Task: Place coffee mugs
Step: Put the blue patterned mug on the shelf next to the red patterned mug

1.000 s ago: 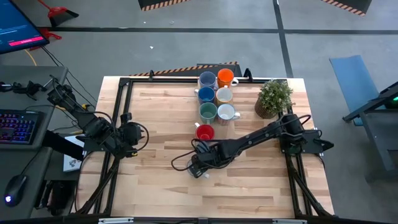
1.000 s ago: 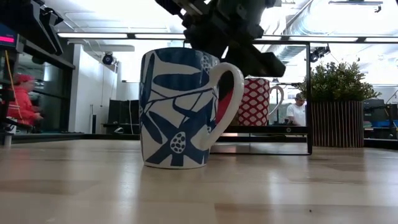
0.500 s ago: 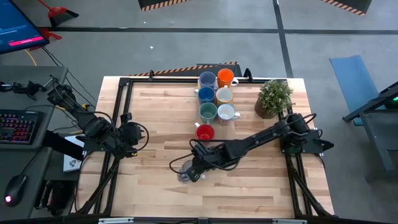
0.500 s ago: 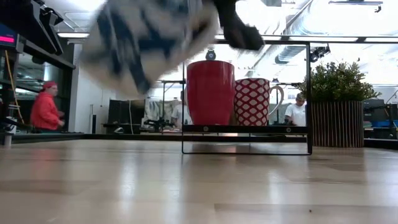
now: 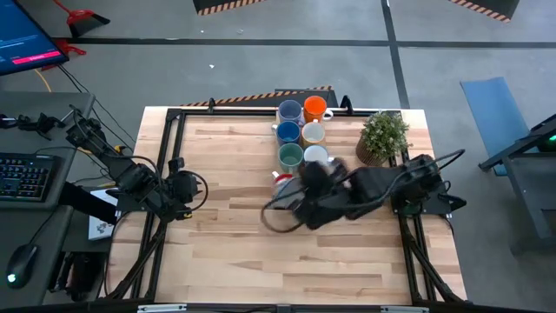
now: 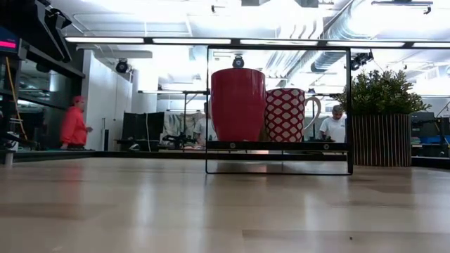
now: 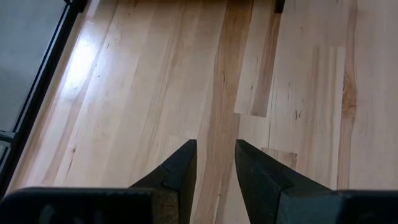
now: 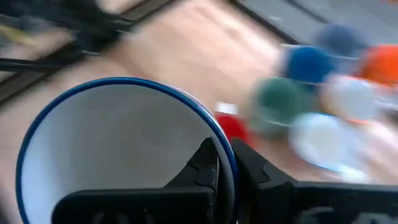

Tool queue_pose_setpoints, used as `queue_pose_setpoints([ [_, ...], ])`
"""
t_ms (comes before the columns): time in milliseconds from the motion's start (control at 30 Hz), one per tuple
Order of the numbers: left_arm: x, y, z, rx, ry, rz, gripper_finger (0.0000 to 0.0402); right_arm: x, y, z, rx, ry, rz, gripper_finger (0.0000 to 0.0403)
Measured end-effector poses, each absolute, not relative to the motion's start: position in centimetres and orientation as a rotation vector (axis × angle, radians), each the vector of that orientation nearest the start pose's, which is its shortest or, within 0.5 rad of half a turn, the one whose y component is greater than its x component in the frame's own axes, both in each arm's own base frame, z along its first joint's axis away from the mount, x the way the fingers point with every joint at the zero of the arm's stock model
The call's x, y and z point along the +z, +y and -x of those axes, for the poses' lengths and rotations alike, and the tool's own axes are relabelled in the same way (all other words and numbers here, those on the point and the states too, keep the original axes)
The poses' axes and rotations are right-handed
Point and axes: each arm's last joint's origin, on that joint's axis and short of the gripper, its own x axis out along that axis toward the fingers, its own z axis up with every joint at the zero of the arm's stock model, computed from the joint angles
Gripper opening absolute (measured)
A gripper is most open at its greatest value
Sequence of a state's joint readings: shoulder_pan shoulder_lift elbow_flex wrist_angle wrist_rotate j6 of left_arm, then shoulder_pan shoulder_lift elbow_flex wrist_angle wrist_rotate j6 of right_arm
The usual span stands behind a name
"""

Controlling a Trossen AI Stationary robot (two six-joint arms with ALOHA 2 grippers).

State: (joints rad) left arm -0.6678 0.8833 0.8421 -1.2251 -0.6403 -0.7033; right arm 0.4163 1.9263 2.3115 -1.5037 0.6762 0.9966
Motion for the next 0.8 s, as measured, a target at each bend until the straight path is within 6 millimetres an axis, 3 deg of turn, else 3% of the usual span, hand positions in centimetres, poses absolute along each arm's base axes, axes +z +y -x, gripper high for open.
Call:
queue_pose_setpoints([
  [67, 27.1, -6.5, -11.0, 0.316, 0.927, -0.126, 0.0099, 42.4, 11.7, -32.4, -0.7, 0.752, -0.328, 0.0001],
  [200, 27.0, -6.5, -11.1, 0.316, 0.927, -0.126, 0.0099, 42.8, 9.7, -32.6, -0.678, 0.77, -0.303, 0.0001],
  [500, 27.0, -6.5, -11.1, 0.324, 0.925, -0.11, 0.0099, 38.8, 4.0, -34.2, -0.74, 1.027, -0.195, 0.0],
  [700, 27.0, -6.5, -11.1, 0.324, 0.926, -0.112, 0.0099, 38.6, 3.2, -33.0, -0.722, 1.066, -0.211, 0.0],
  [800, 27.0, -6.5, -11.1, 0.324, 0.926, -0.112, 0.0099, 39.4, 3.3, -31.1, -0.735, 1.044, -0.255, 0.0],
])
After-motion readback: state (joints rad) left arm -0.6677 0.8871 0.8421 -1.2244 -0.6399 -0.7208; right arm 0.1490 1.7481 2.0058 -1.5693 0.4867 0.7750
